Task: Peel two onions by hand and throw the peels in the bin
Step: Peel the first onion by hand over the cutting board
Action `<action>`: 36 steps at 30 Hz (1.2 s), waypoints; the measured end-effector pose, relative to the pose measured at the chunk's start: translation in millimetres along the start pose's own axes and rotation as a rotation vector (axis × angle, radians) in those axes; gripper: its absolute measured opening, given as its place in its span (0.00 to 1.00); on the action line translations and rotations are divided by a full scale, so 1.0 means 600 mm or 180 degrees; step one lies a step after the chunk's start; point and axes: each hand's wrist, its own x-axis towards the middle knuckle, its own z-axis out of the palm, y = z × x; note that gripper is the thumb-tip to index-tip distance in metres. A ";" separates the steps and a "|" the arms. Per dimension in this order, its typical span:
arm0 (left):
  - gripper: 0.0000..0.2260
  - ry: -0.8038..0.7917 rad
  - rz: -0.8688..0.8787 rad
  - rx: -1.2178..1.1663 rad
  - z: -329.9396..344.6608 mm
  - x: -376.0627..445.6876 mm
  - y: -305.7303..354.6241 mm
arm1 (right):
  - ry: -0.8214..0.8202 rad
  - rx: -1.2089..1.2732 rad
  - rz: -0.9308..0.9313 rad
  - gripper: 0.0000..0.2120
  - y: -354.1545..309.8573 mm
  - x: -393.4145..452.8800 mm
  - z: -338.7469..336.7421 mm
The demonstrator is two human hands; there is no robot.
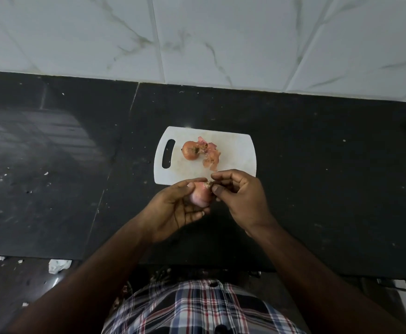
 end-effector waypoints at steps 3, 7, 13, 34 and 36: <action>0.25 0.0081 0.0086 0.0287 -0.010 -0.002 -0.018 | 0.0016 -0.0073 0.0147 0.14 0.021 -0.005 0.012; 0.23 0.0241 0.0114 0.0283 -0.020 -0.004 -0.024 | 0.0003 -0.0108 0.0143 0.13 0.029 -0.005 0.017; 0.16 0.0057 -0.0119 -0.0255 -0.028 -0.012 -0.016 | 0.0069 -0.0727 -0.0009 0.11 0.034 0.004 0.007; 0.17 0.0061 -0.0159 -0.0194 -0.032 -0.003 0.011 | -0.0614 -0.0870 -0.0302 0.16 -0.031 0.008 0.021; 0.16 0.0136 -0.0025 -0.0002 -0.025 -0.003 0.013 | -0.0582 -0.1046 -0.0466 0.15 -0.034 0.014 0.034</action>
